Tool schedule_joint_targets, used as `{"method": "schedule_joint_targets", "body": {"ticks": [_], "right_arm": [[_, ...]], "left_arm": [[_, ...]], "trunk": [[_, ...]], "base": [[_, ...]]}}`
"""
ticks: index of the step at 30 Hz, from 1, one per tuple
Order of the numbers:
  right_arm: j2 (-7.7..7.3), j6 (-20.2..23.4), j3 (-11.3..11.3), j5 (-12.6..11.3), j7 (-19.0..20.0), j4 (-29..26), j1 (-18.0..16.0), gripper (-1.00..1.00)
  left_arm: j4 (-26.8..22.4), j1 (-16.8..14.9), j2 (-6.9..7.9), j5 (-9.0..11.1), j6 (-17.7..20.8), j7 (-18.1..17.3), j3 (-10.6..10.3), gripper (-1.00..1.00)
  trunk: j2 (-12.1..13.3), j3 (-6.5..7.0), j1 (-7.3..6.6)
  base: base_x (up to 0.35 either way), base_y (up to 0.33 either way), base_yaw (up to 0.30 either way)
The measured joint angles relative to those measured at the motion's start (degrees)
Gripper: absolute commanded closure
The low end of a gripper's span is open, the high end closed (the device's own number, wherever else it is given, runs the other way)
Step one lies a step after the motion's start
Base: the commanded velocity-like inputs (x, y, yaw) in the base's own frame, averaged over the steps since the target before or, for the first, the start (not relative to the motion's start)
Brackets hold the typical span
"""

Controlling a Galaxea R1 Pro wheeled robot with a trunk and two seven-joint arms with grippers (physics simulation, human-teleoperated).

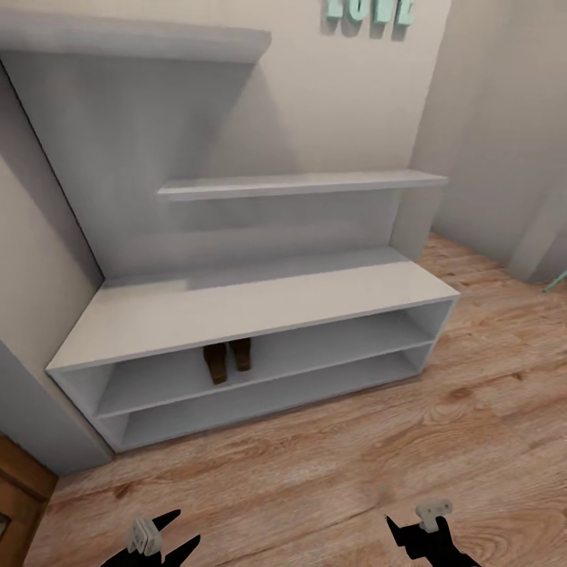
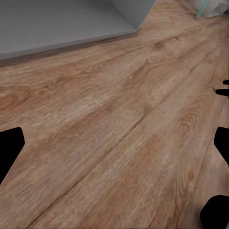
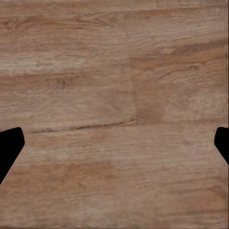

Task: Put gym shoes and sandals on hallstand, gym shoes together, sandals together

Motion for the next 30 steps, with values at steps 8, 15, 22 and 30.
{"method": "schedule_joint_targets", "body": {"ticks": [8, 15, 22, 30], "right_arm": [[0.00, 0.0, 0.0, 0.0, 0.0, 0.0, 0.0, -1.00], [0.00, 0.0, 0.0, 0.0, 0.0, 0.0, 0.0, -1.00], [0.00, 0.0, 0.0, -0.3, 0.0, 0.0, 0.0, -1.00], [0.00, 0.0, 0.0, -0.4, 0.0, 0.0, 0.0, -1.00]], "left_arm": [[0.0, 0.0, 0.07, 0.1, 0.0, 0.1, 0.3, -1.00], [0.0, 0.1, 0.06, 0.0, 0.0, 0.0, 2.4, -1.00], [0.0, 0.1, 0.04, -0.1, -0.1, 0.0, 3.7, -1.00], [0.0, 0.1, -0.05, -0.3, -0.1, 0.0, 4.0, -1.00]], "trunk": [[0.0, 0.00, 0.00], [0.0, 0.00, 0.00], [0.0, 0.00, 0.00], [0.0, 0.00, 0.00]], "base": [[0.000, 0.000, -0.264], [0.000, -0.005, -0.264], [0.000, -0.149, -0.264], [0.000, -0.248, -0.264]]}}
